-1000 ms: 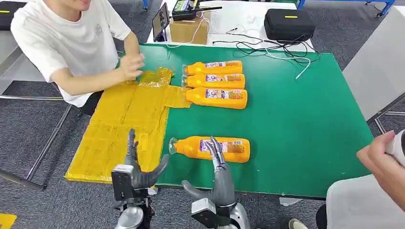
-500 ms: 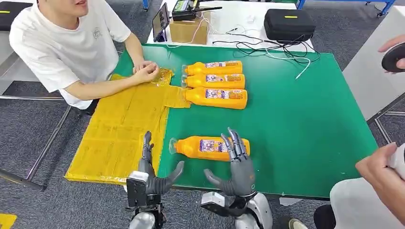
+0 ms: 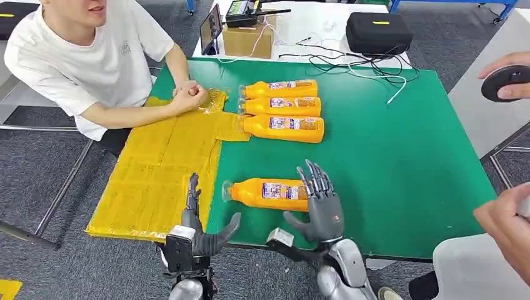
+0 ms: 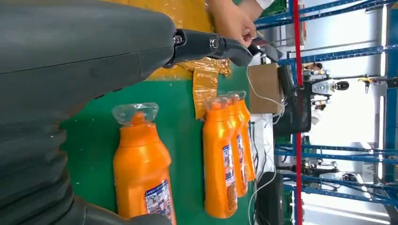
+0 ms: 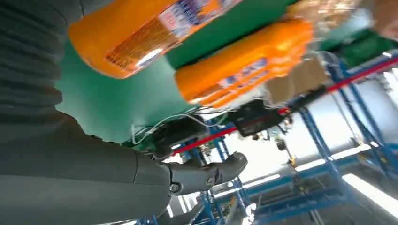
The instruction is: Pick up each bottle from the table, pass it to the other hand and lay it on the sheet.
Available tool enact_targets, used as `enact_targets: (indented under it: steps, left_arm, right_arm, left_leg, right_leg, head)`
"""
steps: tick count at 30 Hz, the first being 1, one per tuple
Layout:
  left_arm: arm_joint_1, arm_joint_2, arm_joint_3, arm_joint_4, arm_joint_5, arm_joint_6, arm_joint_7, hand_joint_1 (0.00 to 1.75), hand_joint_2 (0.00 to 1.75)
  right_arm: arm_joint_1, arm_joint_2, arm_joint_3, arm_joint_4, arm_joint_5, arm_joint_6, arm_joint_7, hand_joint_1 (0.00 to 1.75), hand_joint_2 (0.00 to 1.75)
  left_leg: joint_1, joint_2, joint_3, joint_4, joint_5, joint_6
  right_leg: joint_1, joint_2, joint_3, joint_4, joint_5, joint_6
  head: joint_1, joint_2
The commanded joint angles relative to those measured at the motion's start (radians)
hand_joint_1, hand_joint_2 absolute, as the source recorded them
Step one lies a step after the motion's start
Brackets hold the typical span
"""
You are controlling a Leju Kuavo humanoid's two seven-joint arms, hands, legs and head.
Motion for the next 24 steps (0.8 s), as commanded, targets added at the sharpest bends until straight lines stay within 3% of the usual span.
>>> enact_targets:
  steps: [1, 9, 10, 15, 20, 24]
  left_arm:
    - [-0.022, 0.027, -0.029, 0.010, -0.004, -0.016, 0.001, 0.00, 1.75]
    - [-0.017, 0.030, -0.034, 0.004, -0.003, -0.020, 0.001, 0.00, 1.75]
    - [-0.007, 0.048, -0.044, 0.002, 0.007, -0.019, 0.001, 0.00, 1.75]
    - [-0.006, 0.053, -0.051, -0.014, 0.003, -0.028, 0.002, 0.00, 1.75]
    - [-0.008, 0.051, -0.049, -0.012, 0.003, -0.028, 0.003, 0.00, 1.75]
    - [-0.008, 0.046, -0.039, -0.024, 0.001, -0.041, 0.003, 0.00, 1.75]
  right_arm:
    - [-0.201, -0.037, 0.078, 0.357, -0.019, 0.035, 0.133, 0.00, 1.75]
    - [-0.221, -0.045, 0.123, 0.389, 0.007, 0.050, 0.196, 0.00, 1.75]
    - [-0.209, -0.077, 0.186, 0.323, 0.048, 0.039, 0.295, 0.00, 1.75]
    - [-0.221, -0.076, 0.203, 0.338, 0.008, 0.140, 0.308, 0.00, 1.75]
    - [-0.228, -0.075, 0.206, 0.350, 0.004, 0.151, 0.310, 0.00, 1.75]
    - [-0.297, -0.078, 0.281, 0.419, 0.064, 0.261, 0.399, 0.00, 1.75]
  left_leg:
    - [0.001, 0.003, 0.004, -0.001, -0.001, -0.002]
    - [0.002, 0.002, 0.003, -0.001, -0.001, -0.002]
    - [0.001, 0.002, 0.003, -0.001, -0.001, -0.002]
    - [0.001, 0.000, 0.002, 0.000, -0.001, -0.002]
    - [0.002, 0.001, 0.003, 0.000, -0.001, -0.002]
    - [0.000, 0.001, 0.001, 0.000, 0.000, -0.001]
  right_leg:
    - [0.002, 0.003, 0.003, -0.002, 0.000, -0.002]
    - [0.002, 0.002, 0.002, -0.001, 0.000, -0.002]
    - [0.001, 0.002, 0.002, -0.001, 0.000, -0.002]
    - [0.001, 0.000, 0.002, -0.001, 0.000, -0.002]
    - [0.002, 0.001, 0.003, -0.001, -0.001, -0.003]
    - [0.001, 0.001, 0.001, 0.000, 0.000, -0.001]
  head:
    - [0.001, 0.000]
    - [0.000, 0.000]
    - [0.000, 0.000]
    - [0.000, 0.000]
    - [0.000, 0.000]
    - [0.000, 0.000]
